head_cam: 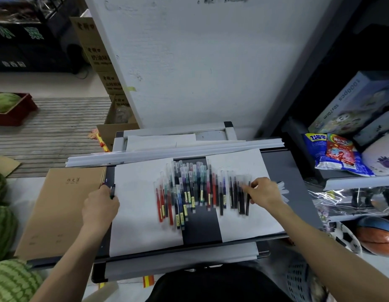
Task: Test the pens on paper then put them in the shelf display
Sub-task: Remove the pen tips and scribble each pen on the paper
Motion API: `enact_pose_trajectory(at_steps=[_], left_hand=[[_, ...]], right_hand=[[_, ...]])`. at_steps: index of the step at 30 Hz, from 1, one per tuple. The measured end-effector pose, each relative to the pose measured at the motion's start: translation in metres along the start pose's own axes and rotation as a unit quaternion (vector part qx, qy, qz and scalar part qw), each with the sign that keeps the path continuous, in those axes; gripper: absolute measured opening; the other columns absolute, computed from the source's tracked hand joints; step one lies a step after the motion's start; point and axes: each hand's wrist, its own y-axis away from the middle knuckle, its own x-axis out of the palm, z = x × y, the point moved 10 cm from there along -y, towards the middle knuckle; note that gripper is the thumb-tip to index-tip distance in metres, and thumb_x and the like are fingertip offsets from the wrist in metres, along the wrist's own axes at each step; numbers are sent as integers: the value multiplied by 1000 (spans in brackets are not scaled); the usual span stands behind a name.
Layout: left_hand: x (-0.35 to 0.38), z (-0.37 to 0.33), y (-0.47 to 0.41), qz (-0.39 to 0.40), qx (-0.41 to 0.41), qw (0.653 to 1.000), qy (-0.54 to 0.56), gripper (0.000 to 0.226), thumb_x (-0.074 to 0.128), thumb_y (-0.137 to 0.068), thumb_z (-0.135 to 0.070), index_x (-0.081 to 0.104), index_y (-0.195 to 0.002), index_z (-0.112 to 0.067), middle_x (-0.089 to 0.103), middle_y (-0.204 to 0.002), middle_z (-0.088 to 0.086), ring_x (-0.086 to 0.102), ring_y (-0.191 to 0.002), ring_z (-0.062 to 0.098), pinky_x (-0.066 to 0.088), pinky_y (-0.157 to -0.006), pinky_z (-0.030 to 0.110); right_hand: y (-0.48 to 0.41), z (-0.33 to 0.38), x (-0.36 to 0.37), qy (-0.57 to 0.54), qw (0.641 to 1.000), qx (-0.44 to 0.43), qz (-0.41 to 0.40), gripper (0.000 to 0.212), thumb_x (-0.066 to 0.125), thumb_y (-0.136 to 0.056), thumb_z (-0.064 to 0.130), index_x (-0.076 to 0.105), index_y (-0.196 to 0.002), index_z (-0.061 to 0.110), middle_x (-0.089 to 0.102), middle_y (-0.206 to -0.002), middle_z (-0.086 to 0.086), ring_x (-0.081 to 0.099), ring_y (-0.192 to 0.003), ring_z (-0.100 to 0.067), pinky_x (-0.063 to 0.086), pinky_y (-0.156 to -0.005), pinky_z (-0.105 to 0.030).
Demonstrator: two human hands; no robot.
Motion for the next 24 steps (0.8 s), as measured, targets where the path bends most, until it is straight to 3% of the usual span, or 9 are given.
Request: enact_pose_trajectory(at_steps=[6, 11, 15, 17, 21, 24], left_hand=[[2, -5, 3, -10, 2, 1000, -17, 15, 60, -94, -12, 54, -81, -6, 54, -77, 14, 53, -71, 36, 46, -62, 42], [-1, -2, 3, -15, -1, 1000, -25, 21, 62, -87, -7, 56, -67, -5, 55, -69, 14, 51, -61, 33, 45, -57, 37], [1, -3, 8, -5, -6, 999, -42, 21, 61, -86, -9, 57, -66, -6, 54, -69, 14, 52, -63, 35, 48, -61, 39], [2, -2, 10, 3, -8, 999, -36, 21, 61, -86, -10, 58, -65, -6, 55, -70, 14, 52, -64, 35, 50, -63, 40], [2, 0, 13, 14, -13, 1000, -20, 23, 64, -85, -15, 59, -64, -5, 60, -67, 14, 56, -62, 34, 52, -62, 39], [-4, -5, 18, 11, -11, 1000, 5, 25, 64, -80, -20, 60, -59, -8, 63, -58, 11, 59, -57, 33, 56, -60, 39]], right_hand=[[0, -2, 11, 15, 1000, 6, -3, 43, 70, -95, 46, 75, -82, 6, 72, -60, -4, 70, -65, -19, 52, -59, -27], [0, -1, 7, 21, 1000, -13, -16, 32, 71, -95, 45, 74, -82, 16, 70, -66, 1, 65, -64, -13, 46, -55, -25], [0, -15, -20, 45, 997, -22, -65, 22, 66, -96, 34, 73, -89, 15, 73, -79, -5, 61, -67, -20, 59, -67, -37], [2, -22, -44, 69, 990, -42, -114, 12, 63, -96, 25, 73, -98, 20, 74, -93, -5, 67, -79, -29, 60, -73, -39], [-9, -36, -66, 142, 982, -69, -107, 28, 65, -88, 8, 73, -113, 18, 69, -115, -7, 66, -103, -33, 58, -84, -44], [-19, -46, -65, 165, 981, -62, -78, 32, 67, -86, 7, 72, -117, 15, 68, -118, -9, 65, -106, -33, 57, -87, -43]])
